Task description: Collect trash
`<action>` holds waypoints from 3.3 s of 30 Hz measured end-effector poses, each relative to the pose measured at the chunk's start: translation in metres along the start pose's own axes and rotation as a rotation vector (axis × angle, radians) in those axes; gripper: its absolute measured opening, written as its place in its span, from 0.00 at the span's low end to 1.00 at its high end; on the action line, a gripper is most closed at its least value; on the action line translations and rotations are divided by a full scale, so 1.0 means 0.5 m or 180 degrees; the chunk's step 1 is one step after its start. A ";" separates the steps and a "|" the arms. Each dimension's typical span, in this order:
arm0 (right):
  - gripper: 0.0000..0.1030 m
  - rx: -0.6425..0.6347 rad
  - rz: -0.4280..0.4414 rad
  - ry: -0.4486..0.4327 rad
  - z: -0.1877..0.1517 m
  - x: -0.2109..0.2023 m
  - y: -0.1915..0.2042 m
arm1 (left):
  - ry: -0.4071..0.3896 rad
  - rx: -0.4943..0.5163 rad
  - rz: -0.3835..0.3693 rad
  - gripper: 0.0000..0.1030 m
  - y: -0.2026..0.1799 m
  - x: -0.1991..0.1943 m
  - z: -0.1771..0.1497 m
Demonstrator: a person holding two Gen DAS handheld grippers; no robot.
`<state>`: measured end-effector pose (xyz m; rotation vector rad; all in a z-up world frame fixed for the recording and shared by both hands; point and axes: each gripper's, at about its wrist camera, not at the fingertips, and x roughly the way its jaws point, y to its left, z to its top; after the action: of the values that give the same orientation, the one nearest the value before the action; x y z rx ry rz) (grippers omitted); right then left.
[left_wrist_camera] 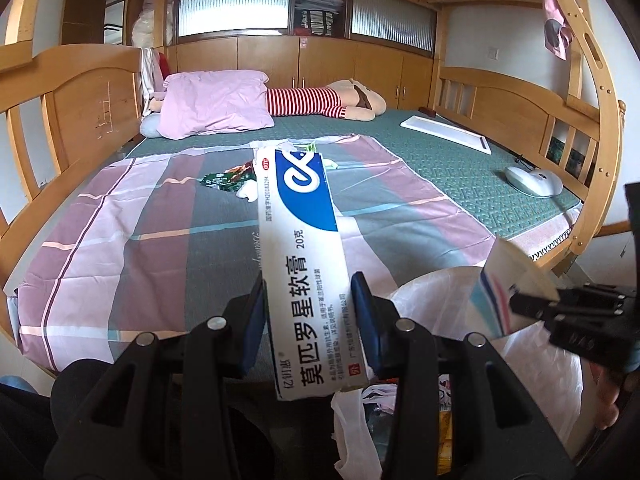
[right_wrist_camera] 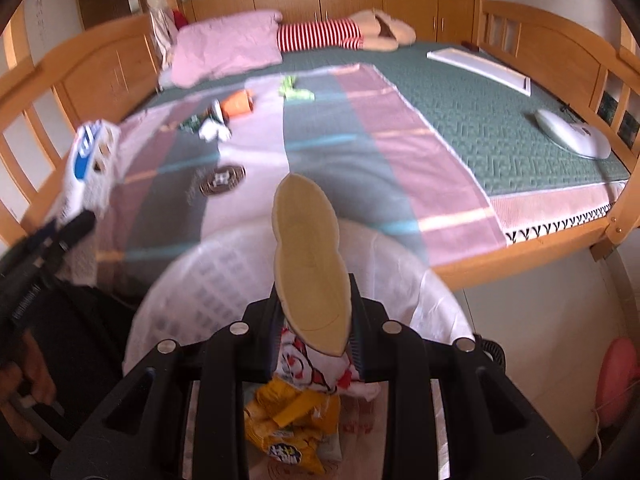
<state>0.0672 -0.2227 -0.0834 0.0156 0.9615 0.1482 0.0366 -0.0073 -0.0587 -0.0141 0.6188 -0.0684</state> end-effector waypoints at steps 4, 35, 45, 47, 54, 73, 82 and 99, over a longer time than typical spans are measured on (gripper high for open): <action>0.29 0.0006 0.0009 0.0143 -0.005 0.017 0.001 | 0.0013 0.0034 -0.0006 0.40 -0.006 0.003 -0.003; 0.68 0.1223 0.0084 -0.1166 0.036 -0.171 -0.176 | 0.0295 0.1226 -0.1342 0.69 -0.187 -0.002 -0.097; 0.69 0.1226 0.0144 -0.1110 0.031 -0.161 -0.174 | 0.0054 0.0837 -0.1084 0.84 -0.148 -0.005 -0.066; 0.70 0.1229 0.0161 -0.1092 0.030 -0.158 -0.174 | 0.0032 0.0768 -0.1058 0.85 -0.140 -0.003 -0.061; 0.73 0.1190 0.0203 -0.1046 0.031 -0.148 -0.166 | 0.0048 0.0683 -0.1008 0.90 -0.130 0.001 -0.059; 0.80 0.0909 0.0370 -0.0843 0.114 -0.085 -0.103 | 0.0064 -0.0386 -0.0132 0.96 0.076 0.083 0.034; 0.80 0.0162 0.0526 -0.0530 0.293 0.065 0.045 | 0.0856 -0.1023 0.0620 0.96 0.247 0.302 0.106; 0.83 0.0187 0.0803 0.0176 0.618 0.608 0.379 | 0.1095 -0.2852 0.1012 0.96 0.482 0.390 0.041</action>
<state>0.4684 0.0213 -0.1392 0.1881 1.0169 0.3543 0.2213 0.2198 -0.1633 -0.7824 0.9463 0.5286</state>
